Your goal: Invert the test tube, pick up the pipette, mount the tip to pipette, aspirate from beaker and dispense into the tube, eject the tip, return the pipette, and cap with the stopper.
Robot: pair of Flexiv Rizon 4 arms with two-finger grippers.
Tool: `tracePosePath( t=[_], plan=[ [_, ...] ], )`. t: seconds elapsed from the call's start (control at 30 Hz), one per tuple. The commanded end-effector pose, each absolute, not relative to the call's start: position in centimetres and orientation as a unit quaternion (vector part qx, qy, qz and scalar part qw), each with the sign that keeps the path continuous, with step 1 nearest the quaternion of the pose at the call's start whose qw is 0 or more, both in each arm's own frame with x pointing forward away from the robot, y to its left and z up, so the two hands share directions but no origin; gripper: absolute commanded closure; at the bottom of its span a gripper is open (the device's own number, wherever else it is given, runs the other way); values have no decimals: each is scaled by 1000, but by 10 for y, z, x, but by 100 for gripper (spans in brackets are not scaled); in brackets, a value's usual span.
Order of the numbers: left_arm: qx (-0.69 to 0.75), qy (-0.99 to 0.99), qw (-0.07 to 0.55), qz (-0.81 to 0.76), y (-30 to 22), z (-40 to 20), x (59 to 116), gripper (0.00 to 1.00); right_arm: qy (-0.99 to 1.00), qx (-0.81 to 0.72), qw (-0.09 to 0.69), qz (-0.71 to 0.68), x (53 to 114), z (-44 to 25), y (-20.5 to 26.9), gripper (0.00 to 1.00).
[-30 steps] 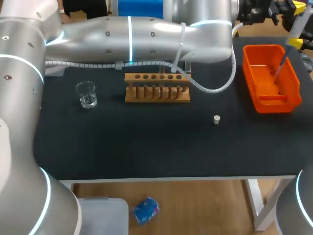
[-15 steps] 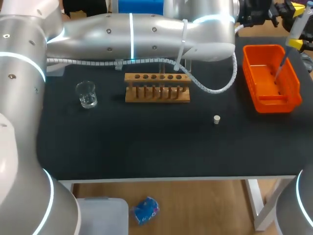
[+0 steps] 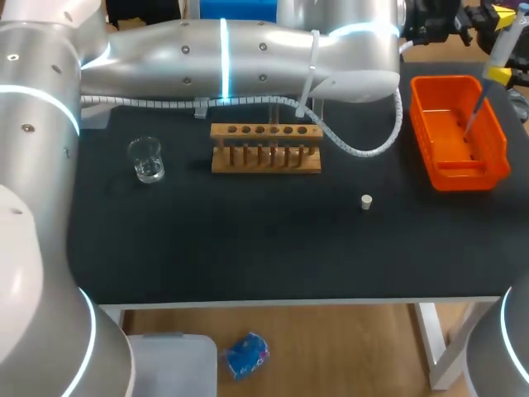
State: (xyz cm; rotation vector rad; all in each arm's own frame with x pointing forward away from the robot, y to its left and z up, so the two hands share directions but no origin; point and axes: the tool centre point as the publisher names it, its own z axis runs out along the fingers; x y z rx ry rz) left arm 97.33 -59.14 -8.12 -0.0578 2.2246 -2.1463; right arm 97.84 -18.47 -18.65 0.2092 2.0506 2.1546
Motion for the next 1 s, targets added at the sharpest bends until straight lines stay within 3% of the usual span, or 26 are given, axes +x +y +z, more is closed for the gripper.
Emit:
tracePosePath(
  t=[0.03, 0.43, 0.97, 1.0],
  plan=[
    [-23, 717, 27, -696, -592, -92, 973, 100, 686, 68, 79, 720, 980, -181, -185, 100],
    [-31, 719, 25, -694, -592, -99, 973, 100, 686, 68, 79, 720, 980, -181, -185, 100],
    [7, 717, 33, -696, -574, -35, 973, 100, 686, 68, 79, 720, 980, -181, -185, 100],
    [9, 715, 29, -698, -570, -32, 972, 95, 686, 68, 79, 720, 980, -181, -185, 100]
  ],
)
